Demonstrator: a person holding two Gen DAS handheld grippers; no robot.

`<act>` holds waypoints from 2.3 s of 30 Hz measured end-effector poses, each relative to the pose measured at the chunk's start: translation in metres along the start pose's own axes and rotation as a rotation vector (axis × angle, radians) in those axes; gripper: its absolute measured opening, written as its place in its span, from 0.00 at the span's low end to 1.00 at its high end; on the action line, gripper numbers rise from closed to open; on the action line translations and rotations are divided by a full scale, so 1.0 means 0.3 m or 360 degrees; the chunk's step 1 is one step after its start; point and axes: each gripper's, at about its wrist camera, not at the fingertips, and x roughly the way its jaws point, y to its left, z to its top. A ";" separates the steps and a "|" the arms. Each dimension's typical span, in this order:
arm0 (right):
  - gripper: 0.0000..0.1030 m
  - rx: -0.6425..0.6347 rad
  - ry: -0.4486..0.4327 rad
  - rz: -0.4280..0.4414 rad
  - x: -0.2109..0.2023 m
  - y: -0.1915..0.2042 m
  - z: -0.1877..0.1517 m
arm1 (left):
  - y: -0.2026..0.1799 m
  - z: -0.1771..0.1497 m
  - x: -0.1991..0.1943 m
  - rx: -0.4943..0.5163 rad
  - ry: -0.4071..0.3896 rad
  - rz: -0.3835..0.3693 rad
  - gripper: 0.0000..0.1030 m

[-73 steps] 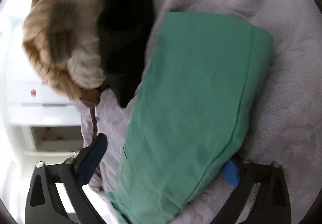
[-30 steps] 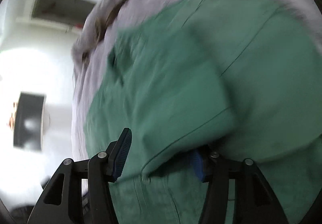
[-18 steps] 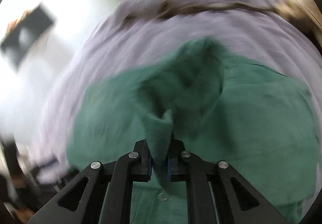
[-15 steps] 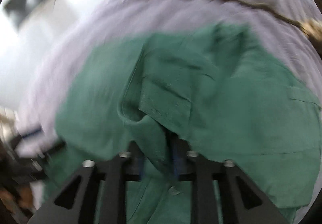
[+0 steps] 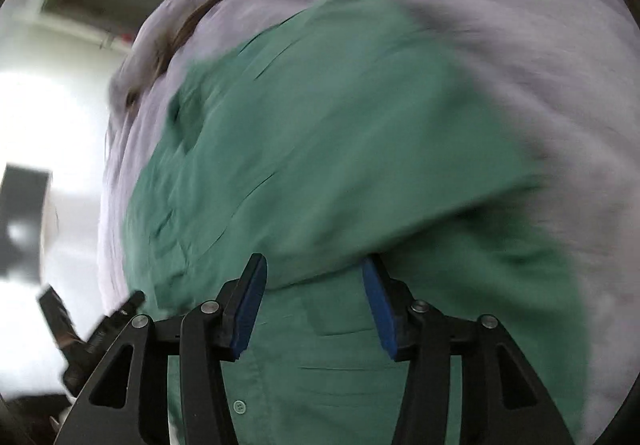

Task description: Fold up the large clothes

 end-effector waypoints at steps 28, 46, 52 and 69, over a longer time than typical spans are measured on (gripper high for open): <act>0.55 -0.0165 0.0142 0.0318 -0.031 -0.031 0.356 | -0.259 0.210 0.237 0.0144 0.0170 -0.0199 0.58; 0.50 -0.0022 0.0151 0.0186 0.244 -0.120 0.583 | -0.196 0.347 0.269 0.0141 0.0133 -0.0297 0.22; 0.03 -0.0320 -0.0059 0.0008 0.153 0.012 0.594 | -0.206 0.355 0.246 0.0181 0.0117 -0.0269 0.22; 0.63 0.0334 0.0178 0.0670 -0.081 -0.217 0.220 | -0.222 0.346 0.304 0.0192 0.0113 -0.0194 0.22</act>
